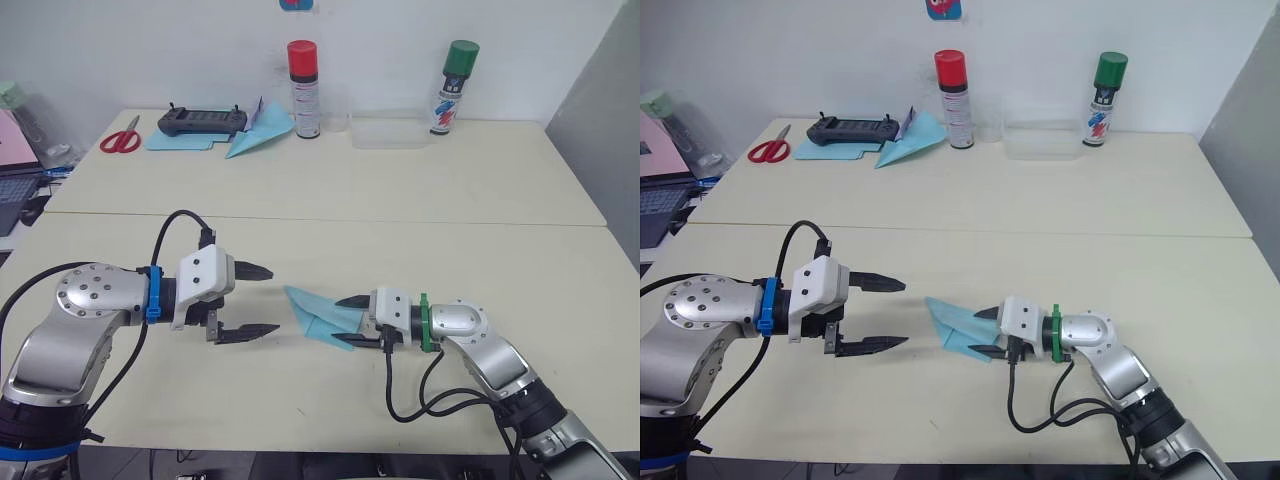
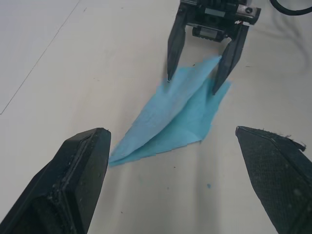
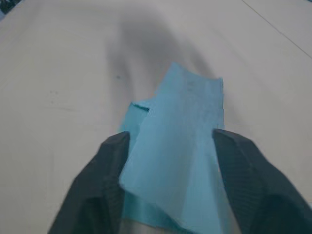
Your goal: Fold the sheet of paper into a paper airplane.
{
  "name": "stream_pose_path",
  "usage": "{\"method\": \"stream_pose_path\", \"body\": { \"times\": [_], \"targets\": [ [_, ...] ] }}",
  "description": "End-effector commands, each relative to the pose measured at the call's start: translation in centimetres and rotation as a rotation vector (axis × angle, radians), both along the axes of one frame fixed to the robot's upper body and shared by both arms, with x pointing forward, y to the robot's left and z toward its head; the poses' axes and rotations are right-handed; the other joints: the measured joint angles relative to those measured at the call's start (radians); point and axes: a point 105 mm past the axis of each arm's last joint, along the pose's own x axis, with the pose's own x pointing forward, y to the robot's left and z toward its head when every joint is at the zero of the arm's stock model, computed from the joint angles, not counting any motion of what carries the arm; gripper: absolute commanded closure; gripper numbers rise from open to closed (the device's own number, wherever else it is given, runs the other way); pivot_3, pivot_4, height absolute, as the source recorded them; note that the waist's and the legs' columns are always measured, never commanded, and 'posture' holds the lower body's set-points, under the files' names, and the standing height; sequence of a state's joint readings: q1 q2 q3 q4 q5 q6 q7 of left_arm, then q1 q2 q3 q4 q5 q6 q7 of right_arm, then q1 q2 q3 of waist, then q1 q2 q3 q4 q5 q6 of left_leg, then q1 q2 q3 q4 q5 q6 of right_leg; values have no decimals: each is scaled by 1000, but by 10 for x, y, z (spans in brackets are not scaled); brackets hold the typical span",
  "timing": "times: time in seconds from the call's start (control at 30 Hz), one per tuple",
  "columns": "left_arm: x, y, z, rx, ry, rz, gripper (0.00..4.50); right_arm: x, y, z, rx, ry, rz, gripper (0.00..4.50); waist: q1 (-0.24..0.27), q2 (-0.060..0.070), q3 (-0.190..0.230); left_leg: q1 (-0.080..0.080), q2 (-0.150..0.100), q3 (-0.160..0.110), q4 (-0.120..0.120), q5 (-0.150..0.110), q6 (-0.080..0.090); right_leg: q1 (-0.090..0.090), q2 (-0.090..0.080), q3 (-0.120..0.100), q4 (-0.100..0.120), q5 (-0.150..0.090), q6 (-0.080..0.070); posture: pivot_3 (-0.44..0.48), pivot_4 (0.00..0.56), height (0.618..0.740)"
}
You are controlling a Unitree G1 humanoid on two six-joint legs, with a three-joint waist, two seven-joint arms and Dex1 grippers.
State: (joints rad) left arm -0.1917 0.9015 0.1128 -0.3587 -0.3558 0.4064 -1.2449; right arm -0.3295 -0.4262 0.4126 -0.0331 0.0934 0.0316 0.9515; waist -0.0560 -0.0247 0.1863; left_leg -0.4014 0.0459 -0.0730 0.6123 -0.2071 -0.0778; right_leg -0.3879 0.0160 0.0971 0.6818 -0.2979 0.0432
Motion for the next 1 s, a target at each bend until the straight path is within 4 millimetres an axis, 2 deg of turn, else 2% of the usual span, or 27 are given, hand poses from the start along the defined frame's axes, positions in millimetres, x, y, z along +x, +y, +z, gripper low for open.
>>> {"method": "stream_pose_path", "body": {
  "times": [0.03,0.17,0.37,0.57,0.67,0.83,1.0],
  "targets": [
    [-2,-3,8,-4,-25,-15,0,-3,-6,16,20,-55,49,3069,0,0,0,0,0,0,0,0,0,0,0,0,0,0,0,0,150,740],
    [1,-4,6,-18,-8,-2,0,-15,-22,16,-10,-88,133,4474,1,0,0,0,0,0,0,0,0,0,0,0,0,0,0,0,150,740],
    [3,-6,4,-18,5,-6,0,-14,-48,17,-64,-174,159,4474,0,0,0,1,0,0,0,0,0,0,0,0,0,0,0,0,150,740],
    [6,-11,4,-28,4,-13,0,-16,-58,11,-114,-156,139,4474,0,0,0,1,0,0,0,0,0,1,0,0,0,0,0,0,150,740],
    [6,-12,3,-31,2,-16,0,-15,-60,13,-109,-141,86,3883,0,0,0,1,0,0,0,0,0,1,0,0,1,0,0,0,150,740],
    [7,-14,2,-32,2,-19,0,-19,-64,20,-100,-104,15,2118,1,0,0,1,0,0,0,0,0,1,0,0,1,0,0,0,150,740],
    [8,-17,3,-62,17,-23,0,-30,-67,26,-86,-81,9,2118,2,0,0,1,0,0,0,0,0,1,0,0,1,0,0,0,150,740]
  ]
}}
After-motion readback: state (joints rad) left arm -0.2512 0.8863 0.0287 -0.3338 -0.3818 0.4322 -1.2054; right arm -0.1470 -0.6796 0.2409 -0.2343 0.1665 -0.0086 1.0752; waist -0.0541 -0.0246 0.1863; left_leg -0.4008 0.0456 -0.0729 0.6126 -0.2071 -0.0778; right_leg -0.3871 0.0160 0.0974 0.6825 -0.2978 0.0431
